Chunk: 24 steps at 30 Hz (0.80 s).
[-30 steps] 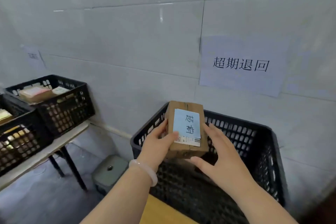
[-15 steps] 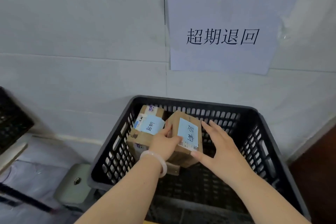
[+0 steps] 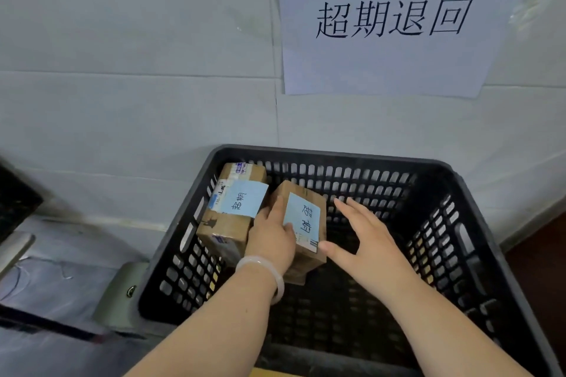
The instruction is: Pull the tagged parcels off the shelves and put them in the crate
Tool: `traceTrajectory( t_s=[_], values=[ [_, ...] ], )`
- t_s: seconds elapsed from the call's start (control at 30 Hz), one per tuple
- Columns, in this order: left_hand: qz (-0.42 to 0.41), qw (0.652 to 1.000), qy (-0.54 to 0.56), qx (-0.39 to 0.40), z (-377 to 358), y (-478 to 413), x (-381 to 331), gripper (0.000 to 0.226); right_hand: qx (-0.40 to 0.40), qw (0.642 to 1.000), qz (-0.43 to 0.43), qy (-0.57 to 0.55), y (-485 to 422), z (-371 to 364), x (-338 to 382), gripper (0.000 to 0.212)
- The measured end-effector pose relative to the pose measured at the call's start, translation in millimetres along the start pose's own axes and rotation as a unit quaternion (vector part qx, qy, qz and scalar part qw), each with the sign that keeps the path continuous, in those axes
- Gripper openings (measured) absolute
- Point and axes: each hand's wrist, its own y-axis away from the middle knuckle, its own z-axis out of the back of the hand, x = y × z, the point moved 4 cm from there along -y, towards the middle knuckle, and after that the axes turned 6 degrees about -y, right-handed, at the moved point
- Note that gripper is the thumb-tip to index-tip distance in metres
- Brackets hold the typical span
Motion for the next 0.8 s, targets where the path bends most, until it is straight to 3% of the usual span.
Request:
traceTrajectory(
  t_s=[0.1,0.2,0.3,0.43,0.8],
  values=[
    [-0.033,0.994,-0.092,-0.041,6.1,3.6,-2.5,0.060,0.001,1.000,0.008,0.009,1.0,-0.5,-0.9,0.085],
    [-0.104,0.958,-0.250,-0.093,14.6,10.3,-10.9,0.053,0.002,1.000,0.007,0.018,3.3,-0.6,-2.2,0.083],
    [-0.111,0.933,-0.341,-0.030,7.4,14.3,-14.4,0.047,0.003,1.000,0.006,0.013,5.4,-0.2,-3.4,0.080],
    [-0.070,0.936,-0.338,0.074,-6.7,13.5,-6.1,0.061,0.011,1.000,0.013,0.016,8.6,-1.9,-2.3,0.079],
    [-0.078,0.943,-0.303,0.115,-15.4,4.5,0.5,0.078,0.040,0.997,0.024,0.057,10.5,-7.3,-1.3,0.081]
  ],
)
